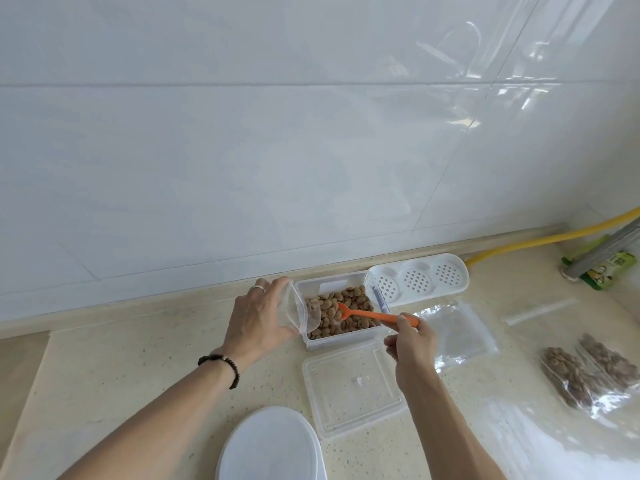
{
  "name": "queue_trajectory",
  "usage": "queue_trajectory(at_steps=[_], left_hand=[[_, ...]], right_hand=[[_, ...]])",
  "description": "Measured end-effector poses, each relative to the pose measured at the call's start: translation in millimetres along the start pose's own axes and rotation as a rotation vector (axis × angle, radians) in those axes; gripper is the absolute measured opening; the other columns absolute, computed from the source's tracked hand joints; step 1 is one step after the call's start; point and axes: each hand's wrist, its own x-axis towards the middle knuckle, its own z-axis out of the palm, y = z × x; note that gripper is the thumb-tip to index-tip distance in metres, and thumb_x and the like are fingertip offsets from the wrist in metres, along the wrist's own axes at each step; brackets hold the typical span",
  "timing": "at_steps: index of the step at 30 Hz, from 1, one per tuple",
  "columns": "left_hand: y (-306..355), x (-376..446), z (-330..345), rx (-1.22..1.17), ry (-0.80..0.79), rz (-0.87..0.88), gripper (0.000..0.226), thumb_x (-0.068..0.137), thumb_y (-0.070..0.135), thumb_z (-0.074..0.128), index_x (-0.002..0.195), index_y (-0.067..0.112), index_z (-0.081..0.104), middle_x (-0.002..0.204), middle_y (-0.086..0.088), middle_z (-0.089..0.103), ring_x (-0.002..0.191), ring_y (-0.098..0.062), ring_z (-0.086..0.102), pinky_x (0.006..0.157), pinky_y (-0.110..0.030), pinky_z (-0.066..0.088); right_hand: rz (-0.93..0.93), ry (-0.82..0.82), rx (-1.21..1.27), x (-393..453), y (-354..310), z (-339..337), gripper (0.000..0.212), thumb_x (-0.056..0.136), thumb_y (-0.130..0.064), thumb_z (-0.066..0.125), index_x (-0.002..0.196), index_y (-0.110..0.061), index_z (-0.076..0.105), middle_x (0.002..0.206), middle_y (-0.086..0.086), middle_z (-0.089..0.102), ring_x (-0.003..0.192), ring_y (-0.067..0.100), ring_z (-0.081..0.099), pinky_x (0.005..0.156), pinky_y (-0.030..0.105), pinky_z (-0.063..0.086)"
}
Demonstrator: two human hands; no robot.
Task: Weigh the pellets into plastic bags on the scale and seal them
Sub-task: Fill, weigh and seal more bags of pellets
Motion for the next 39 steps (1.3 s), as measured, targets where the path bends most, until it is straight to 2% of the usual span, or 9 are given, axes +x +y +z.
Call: queue_trajectory(at_steps=[3,8,14,18,23,28,32,35,39], left_hand=[[7,5,2,0.04,0.0,-0.002,0.082,0.062,0.043,0.081,0.132,0.023,0.043,0.105,-0.002,0.053,0.096,-0.022,0.057,0.078,-0.034,0.045],[20,14,3,0.049,0.005,-0.031,0.071,0.064,0.053,0.074,0.123,0.028,0.043,0.097,0.002,0.048,0.092,-0.021,0.056,0.073,-0.034,0.045],[40,18,2,-0.071,-0.043,-0.053,0.078,0.067,0.053,0.074,0.131,0.026,0.038,0.105,0.002,0.045,0.101,-0.02,0.053,0.078,-0.032,0.039],[45,16,4,-0.182,-0.046,-0.076,0.076,0.068,0.054,0.074,0.13,0.029,0.037,0.104,0.005,0.042,0.102,-0.018,0.05,0.08,-0.031,0.037],[37,15,6,-0.193,-0.071,-0.12,0.086,0.066,0.056,0.075,0.136,0.027,0.034,0.11,0.002,0.043,0.105,-0.019,0.05,0.086,-0.035,0.042],[25,9,3,-0.155,-0.061,-0.131,0.086,0.068,0.053,0.077,0.138,0.025,0.033,0.118,-0.001,0.046,0.109,-0.02,0.05,0.085,-0.034,0.042],[16,3,-4,-0.132,-0.043,-0.101,0.086,0.067,0.056,0.076,0.136,0.026,0.036,0.113,0.001,0.047,0.099,-0.019,0.053,0.082,-0.034,0.043],[8,-3,-8,-0.097,-0.036,-0.081,0.085,0.066,0.056,0.076,0.136,0.026,0.038,0.104,0.004,0.04,0.092,-0.022,0.055,0.078,-0.033,0.045],[-2,-6,-9,-0.04,-0.039,-0.079,0.086,0.066,0.053,0.076,0.137,0.025,0.038,0.1,0.004,0.041,0.089,-0.02,0.051,0.073,-0.032,0.042]], right_hand=[[0.0,-0.024,0.087,-2,-13,-10,0.011,0.099,-0.009,0.048,0.106,-0.009,0.056,0.088,0.014,0.074,0.048,0.017,0.047,0.05,0.028,0.04],[-0.15,-0.084,0.099,-19,-53,-16,0.01,0.098,-0.01,0.049,0.104,-0.012,0.057,0.087,0.011,0.075,0.046,0.015,0.048,0.052,0.03,0.041],[-0.545,-0.252,-0.183,-56,-73,-5,0.014,0.098,-0.008,0.052,0.092,-0.02,0.058,0.079,0.017,0.067,0.051,0.023,0.055,0.045,0.025,0.043],[-0.719,-0.365,-0.31,-66,-75,-2,0.014,0.098,-0.005,0.053,0.094,-0.018,0.059,0.067,0.006,0.06,0.05,0.028,0.056,0.046,0.025,0.042],[-0.683,-0.339,-0.235,-62,-79,-7,0.013,0.098,-0.004,0.052,0.094,-0.014,0.058,0.077,0.013,0.065,0.048,0.021,0.059,0.043,0.02,0.042],[-0.527,-0.106,-0.129,-37,-65,-11,0.008,0.1,-0.012,0.052,0.098,-0.017,0.058,0.085,0.013,0.069,0.046,0.018,0.06,0.048,0.03,0.048],[-0.43,0.0,-0.254,-8,-37,-8,0.008,0.099,-0.014,0.05,0.098,-0.018,0.057,0.09,0.008,0.071,0.044,0.019,0.061,0.051,0.033,0.05],[-0.408,0.012,-0.329,5,-18,-2,0.008,0.1,-0.015,0.05,0.099,-0.018,0.057,0.093,0.008,0.069,0.044,0.019,0.062,0.046,0.028,0.048],[-0.383,-0.119,-0.412,4,-1,16,0.01,0.1,-0.017,0.049,0.096,-0.022,0.056,0.089,0.01,0.067,0.044,0.017,0.062,0.042,0.024,0.044]])
